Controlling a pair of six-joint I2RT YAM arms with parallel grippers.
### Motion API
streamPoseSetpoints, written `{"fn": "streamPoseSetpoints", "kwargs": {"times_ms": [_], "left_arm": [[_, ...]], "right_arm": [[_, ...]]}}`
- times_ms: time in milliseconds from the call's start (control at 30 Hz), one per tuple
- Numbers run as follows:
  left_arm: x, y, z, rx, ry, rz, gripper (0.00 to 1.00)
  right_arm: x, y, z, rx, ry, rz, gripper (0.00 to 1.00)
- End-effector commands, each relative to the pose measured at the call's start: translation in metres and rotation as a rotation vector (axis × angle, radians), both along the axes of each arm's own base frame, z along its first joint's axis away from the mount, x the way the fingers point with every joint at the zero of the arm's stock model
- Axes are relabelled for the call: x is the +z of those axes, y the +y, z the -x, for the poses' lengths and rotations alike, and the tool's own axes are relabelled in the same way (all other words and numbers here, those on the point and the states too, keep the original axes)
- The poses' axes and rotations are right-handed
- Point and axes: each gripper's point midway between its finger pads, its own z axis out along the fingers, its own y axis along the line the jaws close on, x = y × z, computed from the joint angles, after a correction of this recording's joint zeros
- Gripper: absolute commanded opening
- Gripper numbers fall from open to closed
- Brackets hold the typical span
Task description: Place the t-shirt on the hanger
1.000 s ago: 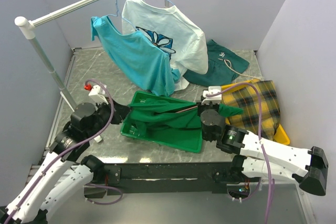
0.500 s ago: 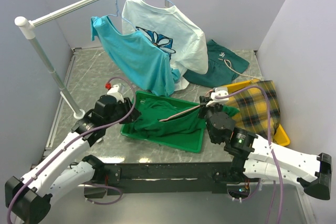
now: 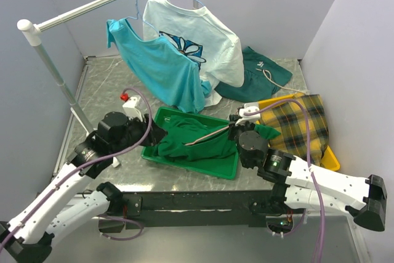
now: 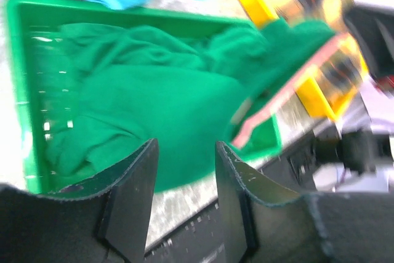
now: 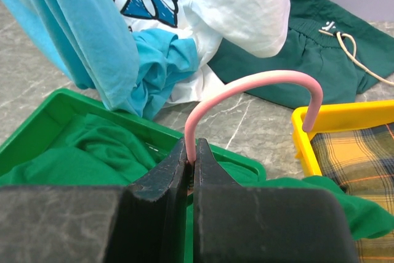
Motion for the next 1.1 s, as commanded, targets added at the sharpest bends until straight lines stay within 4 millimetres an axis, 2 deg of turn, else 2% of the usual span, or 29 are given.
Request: {"fn": "streamPoseSetpoints", "kwargs": {"times_ms": [0, 133, 167, 267, 533, 1067], "left_arm": [[0.008, -0.016, 0.024, -0.117, -0.039, -0.075, 0.46], [-0.007, -0.037, 0.037, -0.168, -0.023, -0.175, 0.43], [-0.014, -0.040, 0.037, -0.159, -0.023, -0.220, 0.43], [-0.019, -0.042, 0.033, -0.136, -0.025, -0.273, 0.41], [-0.020, -0.046, 0.030, -0.145, -0.047, -0.325, 0.40], [-0.023, -0.076, 0.034, -0.254, -0.054, -0.290, 0.35]], "right_arm": [[0.011, 0.005, -0.001, -0.006, -0.017, -0.060, 0.00], [0.012, 0.005, -0.002, -0.014, -0.015, -0.054, 0.00], [0.013, 0.005, -0.002, -0.014, -0.015, -0.056, 0.00], [0.014, 0.005, -0.001, -0.010, -0.015, -0.055, 0.00], [0.018, 0.005, -0.002, -0.010, -0.019, -0.050, 0.00], [0.019, 0.004, -0.002, -0.010, -0.021, -0.043, 0.00]]}}
